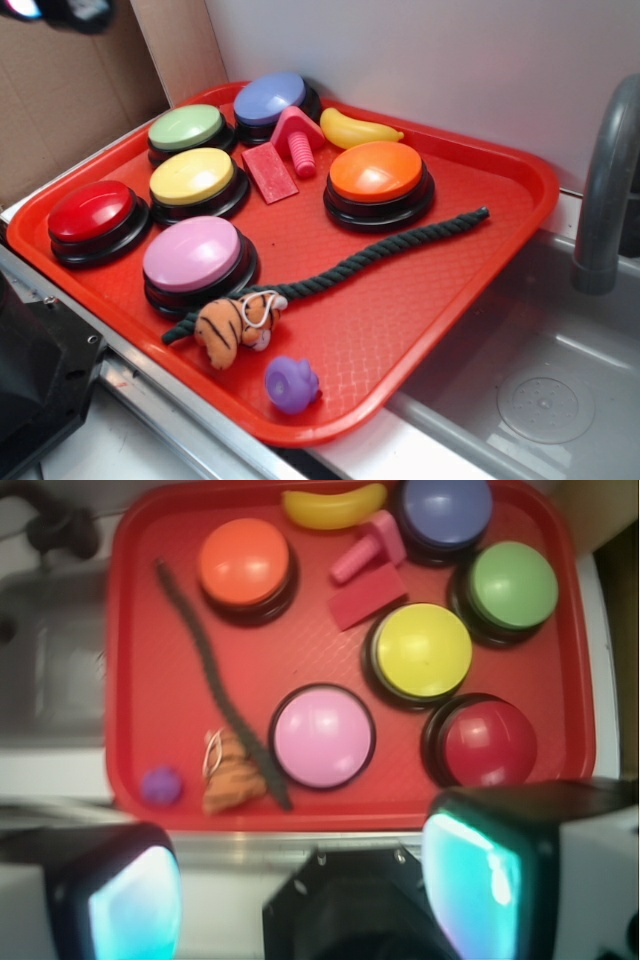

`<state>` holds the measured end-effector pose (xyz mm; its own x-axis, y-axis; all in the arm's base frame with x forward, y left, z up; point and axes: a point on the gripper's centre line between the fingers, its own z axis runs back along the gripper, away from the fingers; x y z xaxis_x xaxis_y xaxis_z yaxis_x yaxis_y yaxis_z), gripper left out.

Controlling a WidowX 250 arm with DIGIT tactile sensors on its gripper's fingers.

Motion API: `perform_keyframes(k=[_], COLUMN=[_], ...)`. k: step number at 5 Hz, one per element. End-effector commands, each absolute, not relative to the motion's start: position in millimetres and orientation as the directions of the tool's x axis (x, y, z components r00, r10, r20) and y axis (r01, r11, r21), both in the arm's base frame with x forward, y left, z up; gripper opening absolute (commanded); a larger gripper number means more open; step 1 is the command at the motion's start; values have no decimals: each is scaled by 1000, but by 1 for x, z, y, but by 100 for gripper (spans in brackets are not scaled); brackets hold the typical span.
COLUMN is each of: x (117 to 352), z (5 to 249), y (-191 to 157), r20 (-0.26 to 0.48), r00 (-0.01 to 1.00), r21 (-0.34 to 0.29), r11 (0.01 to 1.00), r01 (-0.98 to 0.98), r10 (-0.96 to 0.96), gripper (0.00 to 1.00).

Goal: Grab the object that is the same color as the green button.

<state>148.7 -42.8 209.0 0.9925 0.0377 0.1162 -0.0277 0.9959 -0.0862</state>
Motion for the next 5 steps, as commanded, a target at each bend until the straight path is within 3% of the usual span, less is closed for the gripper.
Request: perform_keyframes(k=[1,3,5], x=[182,229,243], z=[163,100,51], y=[-76,-93,-113], r20=[131,162,103], r00=[989,986,995], r21=[-93,-96,-116], r11=[994,995,993], r01=[-56,-21,31], r10=[68,37,-19], gripper=[100,100,100])
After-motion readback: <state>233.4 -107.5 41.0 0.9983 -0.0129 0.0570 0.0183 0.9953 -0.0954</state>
